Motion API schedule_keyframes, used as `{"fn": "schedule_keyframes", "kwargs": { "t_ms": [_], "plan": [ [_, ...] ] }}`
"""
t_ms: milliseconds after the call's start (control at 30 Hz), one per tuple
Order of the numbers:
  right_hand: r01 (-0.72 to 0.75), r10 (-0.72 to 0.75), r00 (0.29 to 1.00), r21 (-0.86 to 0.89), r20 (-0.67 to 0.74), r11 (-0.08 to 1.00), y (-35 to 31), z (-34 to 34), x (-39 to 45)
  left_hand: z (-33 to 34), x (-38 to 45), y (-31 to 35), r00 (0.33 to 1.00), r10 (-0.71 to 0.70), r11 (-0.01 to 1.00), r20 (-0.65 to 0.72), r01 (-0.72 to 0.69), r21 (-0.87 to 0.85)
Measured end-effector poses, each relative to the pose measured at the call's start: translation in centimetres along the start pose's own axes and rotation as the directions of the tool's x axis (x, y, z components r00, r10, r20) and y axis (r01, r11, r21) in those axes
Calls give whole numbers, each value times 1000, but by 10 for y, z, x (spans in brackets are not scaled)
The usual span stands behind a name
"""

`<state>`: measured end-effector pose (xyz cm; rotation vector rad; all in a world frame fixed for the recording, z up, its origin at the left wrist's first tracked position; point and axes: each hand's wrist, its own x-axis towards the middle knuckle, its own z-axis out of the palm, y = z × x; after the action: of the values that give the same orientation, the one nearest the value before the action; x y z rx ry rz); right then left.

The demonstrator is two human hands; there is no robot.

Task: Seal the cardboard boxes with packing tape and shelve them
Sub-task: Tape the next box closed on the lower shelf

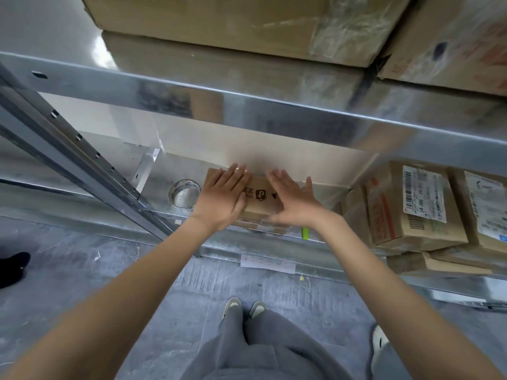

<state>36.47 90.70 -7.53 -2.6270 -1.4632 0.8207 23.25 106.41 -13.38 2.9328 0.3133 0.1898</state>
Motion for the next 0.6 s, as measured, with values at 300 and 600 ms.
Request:
{"fn": "schedule_keyframes", "kwargs": {
  "t_ms": [300, 600],
  "plan": [
    [-124, 91, 977, -162, -195, 979, -15, 40, 4, 2, 3, 2, 999, -41, 999, 5, 41, 26],
    [-6, -12, 964, -69, -267, 998, -29, 80, -52, 1, 3, 3, 999, -41, 999, -7, 41, 24]
  ]
}}
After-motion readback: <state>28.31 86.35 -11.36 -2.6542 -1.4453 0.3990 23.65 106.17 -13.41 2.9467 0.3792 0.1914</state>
